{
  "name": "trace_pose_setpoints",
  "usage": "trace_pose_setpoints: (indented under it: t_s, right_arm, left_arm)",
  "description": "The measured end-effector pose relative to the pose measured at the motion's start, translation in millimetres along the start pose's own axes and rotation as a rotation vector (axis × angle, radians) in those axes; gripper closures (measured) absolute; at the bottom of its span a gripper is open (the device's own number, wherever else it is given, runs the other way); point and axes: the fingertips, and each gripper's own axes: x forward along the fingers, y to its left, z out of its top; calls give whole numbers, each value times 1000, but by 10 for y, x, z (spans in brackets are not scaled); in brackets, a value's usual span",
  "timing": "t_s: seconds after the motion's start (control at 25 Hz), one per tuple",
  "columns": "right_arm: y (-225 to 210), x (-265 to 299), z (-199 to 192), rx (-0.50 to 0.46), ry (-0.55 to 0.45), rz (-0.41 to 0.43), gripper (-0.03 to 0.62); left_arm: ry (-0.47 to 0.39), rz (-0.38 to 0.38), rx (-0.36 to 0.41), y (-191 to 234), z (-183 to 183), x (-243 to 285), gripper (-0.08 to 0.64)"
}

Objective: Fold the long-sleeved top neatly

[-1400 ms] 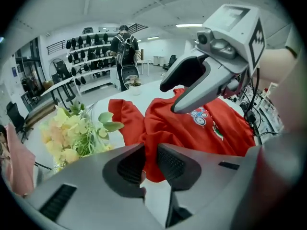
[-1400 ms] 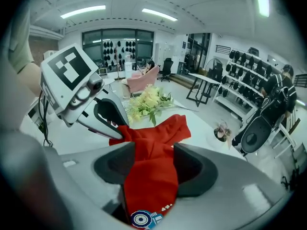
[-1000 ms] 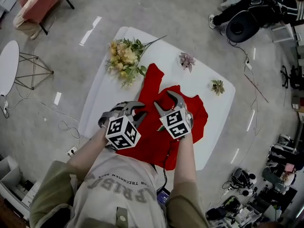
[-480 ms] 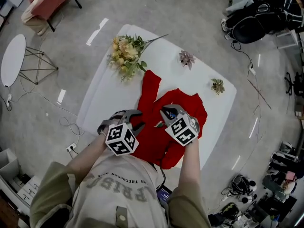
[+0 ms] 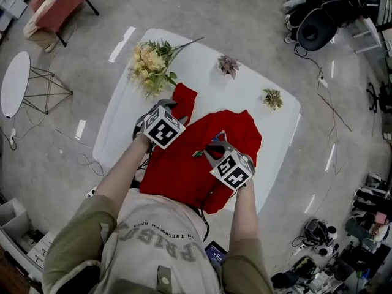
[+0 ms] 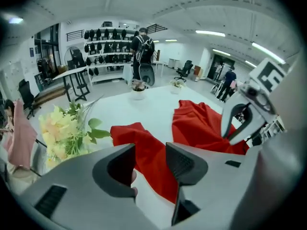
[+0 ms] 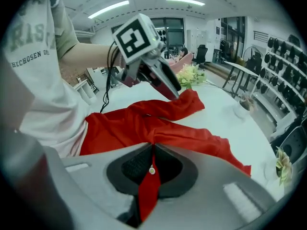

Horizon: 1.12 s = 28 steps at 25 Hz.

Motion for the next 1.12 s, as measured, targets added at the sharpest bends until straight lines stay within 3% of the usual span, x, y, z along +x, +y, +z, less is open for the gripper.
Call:
trace_pose_setpoints:
  t_s: [0.16,0.2,0.24,0.36,0.52,0.56,0.64,0.72,0.92,1.12]
  right_arm:
    - [-43,39,-58,34,18,7,575]
    - [-62,46,-70,44,20,4,575]
    - [-74,53,-74,53,18,0,575]
    - [-89,58,-97,79,9,-24,574]
    - [-76,65,-143,100,9,-46,551]
    - [-43,57,-156,108,13,-34,507]
    - [37,-2,-204,119,21,-1,361]
    - [93,-123,-282,112,24,7,331]
    - [226,-491,-677,115,59,-32,331]
    - [378,-710,-931,133,56,-34,331]
  left_arm:
    - [78,29,-14,83,-2,337,381]
    - [73,37,-22,113,-5,361,481]
    - [58,43,-29,136,-3,353,532]
    - [-40,29,-10,68,112,120,538]
    - [-199,7,147,-217,395,-484,540]
    - [-227,-4,197,-321,447,-637,540]
    - [-268,-37,302,-582,516,-909,540]
    - [-286,-95,414,-920,510,-1102,540]
    - [-221,-243,639,-1808,70,-1088,540]
    - [-97,-360,696,-2433,-575,-742,540]
